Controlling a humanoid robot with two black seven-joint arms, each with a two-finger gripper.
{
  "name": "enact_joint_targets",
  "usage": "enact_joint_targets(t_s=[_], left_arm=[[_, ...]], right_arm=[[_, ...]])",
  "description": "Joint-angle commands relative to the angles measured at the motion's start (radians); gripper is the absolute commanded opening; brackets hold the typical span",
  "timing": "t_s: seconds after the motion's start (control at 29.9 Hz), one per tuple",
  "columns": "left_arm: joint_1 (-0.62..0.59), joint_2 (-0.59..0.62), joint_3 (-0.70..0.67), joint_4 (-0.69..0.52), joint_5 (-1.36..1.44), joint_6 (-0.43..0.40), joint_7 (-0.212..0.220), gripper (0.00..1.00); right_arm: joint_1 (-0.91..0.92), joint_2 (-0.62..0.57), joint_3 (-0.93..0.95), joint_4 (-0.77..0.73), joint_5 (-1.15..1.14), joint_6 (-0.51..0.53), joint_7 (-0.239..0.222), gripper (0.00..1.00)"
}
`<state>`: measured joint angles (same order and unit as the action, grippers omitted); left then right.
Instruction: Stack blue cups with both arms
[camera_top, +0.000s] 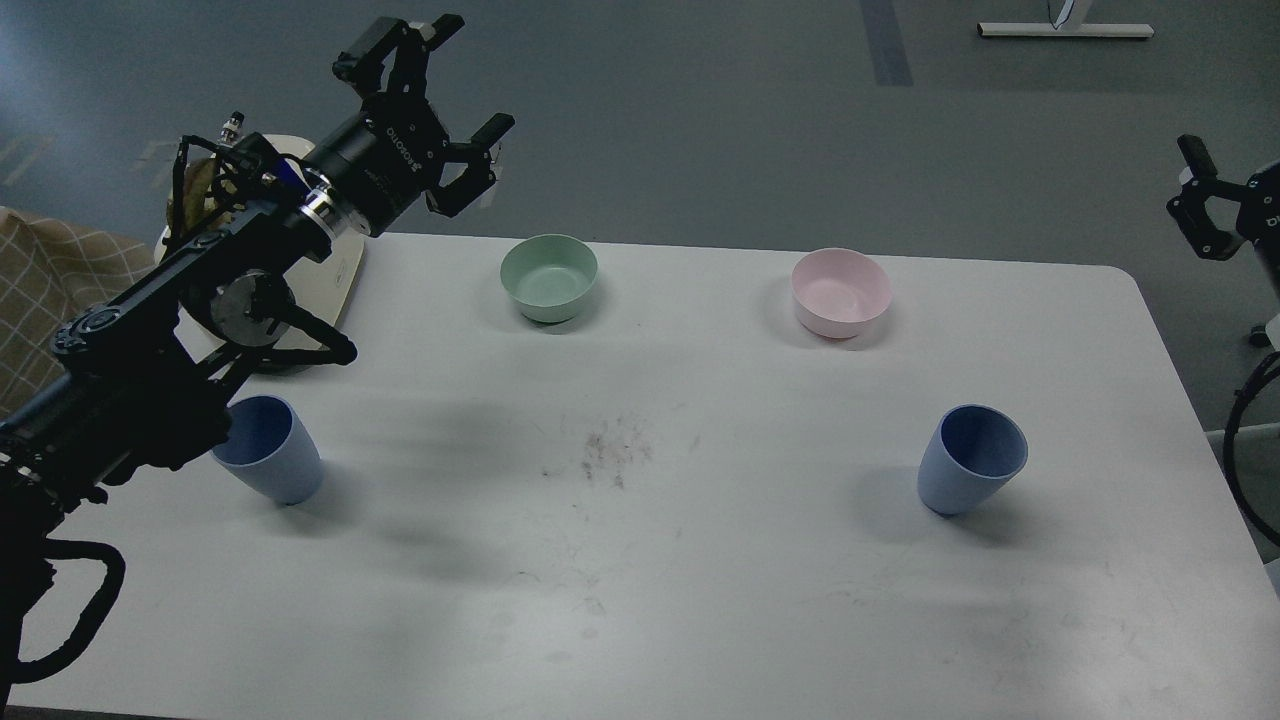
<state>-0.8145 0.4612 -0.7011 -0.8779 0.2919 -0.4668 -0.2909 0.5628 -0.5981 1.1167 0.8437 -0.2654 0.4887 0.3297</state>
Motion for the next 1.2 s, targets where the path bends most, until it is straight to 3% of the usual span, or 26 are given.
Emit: enact_joint_targets(t_s=[0.0, 1.17], left_arm=[[0.000, -0.001, 0.000, -0.009, 0.004, -0.001, -0.002, 0.98], [0.000, 0.002, 0.009, -0.012, 0.012, -0.007, 0.003, 0.98]], right_arm=[[0.002, 0.001, 0.000, 0.000, -0.002, 0.000, 0.000, 1.00], [0.003, -0.002, -0.001, 0.005, -0.002, 0.000, 0.000, 1.00]])
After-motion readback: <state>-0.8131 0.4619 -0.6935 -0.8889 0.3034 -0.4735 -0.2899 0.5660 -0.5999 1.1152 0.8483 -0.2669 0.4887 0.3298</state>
